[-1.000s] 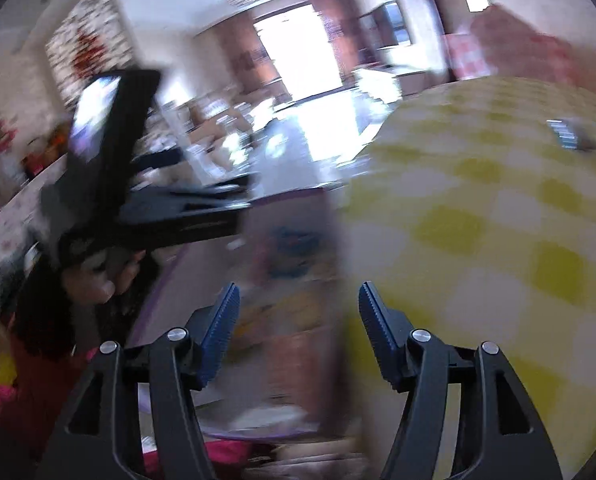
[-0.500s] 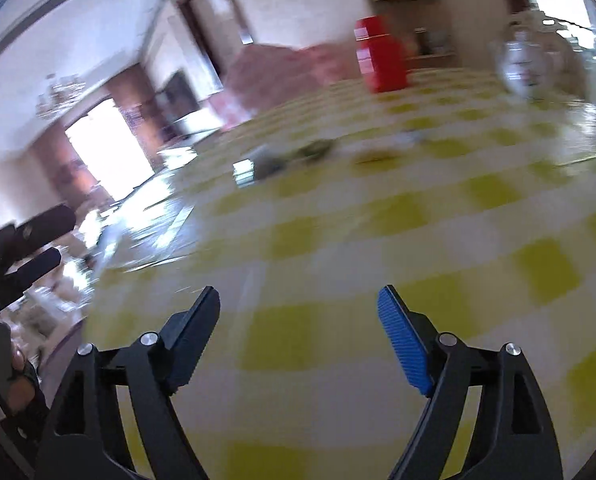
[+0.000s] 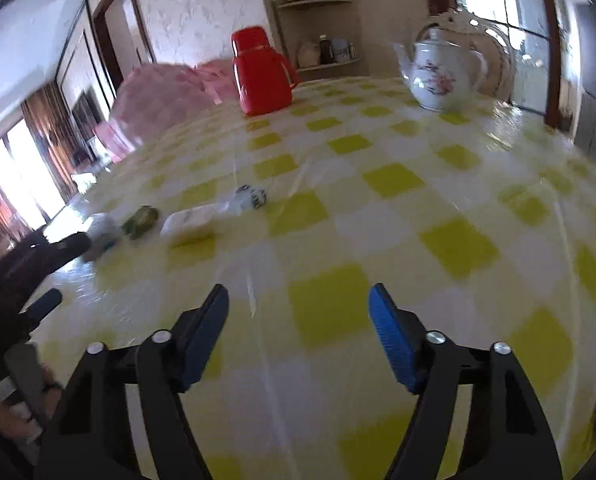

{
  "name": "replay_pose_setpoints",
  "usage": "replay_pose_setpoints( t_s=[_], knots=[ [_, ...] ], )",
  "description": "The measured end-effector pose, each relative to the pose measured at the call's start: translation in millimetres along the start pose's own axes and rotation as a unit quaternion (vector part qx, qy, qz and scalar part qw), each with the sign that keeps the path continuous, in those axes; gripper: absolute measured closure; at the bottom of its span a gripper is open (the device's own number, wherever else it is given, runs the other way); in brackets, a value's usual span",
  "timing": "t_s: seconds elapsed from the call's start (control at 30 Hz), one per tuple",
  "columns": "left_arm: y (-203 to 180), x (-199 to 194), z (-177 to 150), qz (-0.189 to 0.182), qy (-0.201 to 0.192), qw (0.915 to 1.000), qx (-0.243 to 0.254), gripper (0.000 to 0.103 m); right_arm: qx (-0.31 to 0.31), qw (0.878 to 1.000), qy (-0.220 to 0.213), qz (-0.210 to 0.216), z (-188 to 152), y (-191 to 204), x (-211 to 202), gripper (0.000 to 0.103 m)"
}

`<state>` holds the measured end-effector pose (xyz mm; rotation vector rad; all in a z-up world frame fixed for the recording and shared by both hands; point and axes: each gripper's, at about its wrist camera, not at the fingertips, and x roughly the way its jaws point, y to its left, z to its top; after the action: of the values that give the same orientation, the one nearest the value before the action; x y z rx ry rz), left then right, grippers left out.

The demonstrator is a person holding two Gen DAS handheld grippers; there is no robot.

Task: Organize snacks
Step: 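Return to the table and grasp a small blue-and-white packet with the right gripper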

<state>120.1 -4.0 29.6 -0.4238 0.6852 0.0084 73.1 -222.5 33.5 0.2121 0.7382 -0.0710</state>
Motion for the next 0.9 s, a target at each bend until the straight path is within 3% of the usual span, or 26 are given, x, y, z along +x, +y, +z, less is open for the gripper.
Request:
replay_pose_setpoints(
  t_s=[0.13, 0.37, 0.5, 0.53, 0.57, 0.63, 0.7, 0.83, 0.9],
  knots=[
    [6.9, 11.2, 1.1, -0.025, 0.035, 0.9991, 0.002, 0.002, -0.053, 0.998, 0.044, 0.008, 35.1, 14.4, 57.0, 0.041],
    [41.3, 5.3, 15.2, 0.006, 0.010, 0.9973, -0.072, 0.002, -0.155, 0.984, 0.090, -0.010, 71.8, 46.6, 122.2, 0.041],
    [57.2, 5.2, 17.1, 0.012, 0.022, 0.9933, -0.113, 0.002, -0.191, 0.978, 0.086, 0.003, 78.5, 57.6, 132.6, 0.045],
    [59.2, 5.3, 17.4, 0.013, 0.025, 0.9928, -0.116, 0.002, -0.192, 0.977, 0.087, 0.015, 78.3, 58.0, 132.4, 0.055],
    [60.0, 5.2, 17.3, 0.014, 0.028, 0.9927, -0.117, 0.002, -0.193, 0.976, 0.091, 0.038, 77.0, 59.4, 131.1, 0.080],
    [62.1, 4.8, 17.7, 0.013, 0.032, 0.9922, -0.120, 0.002, -0.215, 0.973, 0.081, 0.033, 71.0, 67.7, 125.4, 0.082],
    [66.3, 4.0, 18.9, 0.016, 0.031, 0.9909, -0.130, 0.002, -0.201, 0.974, 0.085, 0.061, 69.8, 70.4, 122.5, 0.082],
    [69.6, 2.7, 20.8, 0.023, 0.032, 0.9904, -0.132, 0.002, -0.201, 0.973, 0.091, 0.065, 66.2, 82.2, 121.7, 0.082],
    [68.9, 3.2, 22.3, 0.029, 0.031, 0.9917, -0.122, 0.002, -0.215, 0.966, 0.100, 0.101, 57.8, 92.8, 113.6, 0.082]
  ],
)
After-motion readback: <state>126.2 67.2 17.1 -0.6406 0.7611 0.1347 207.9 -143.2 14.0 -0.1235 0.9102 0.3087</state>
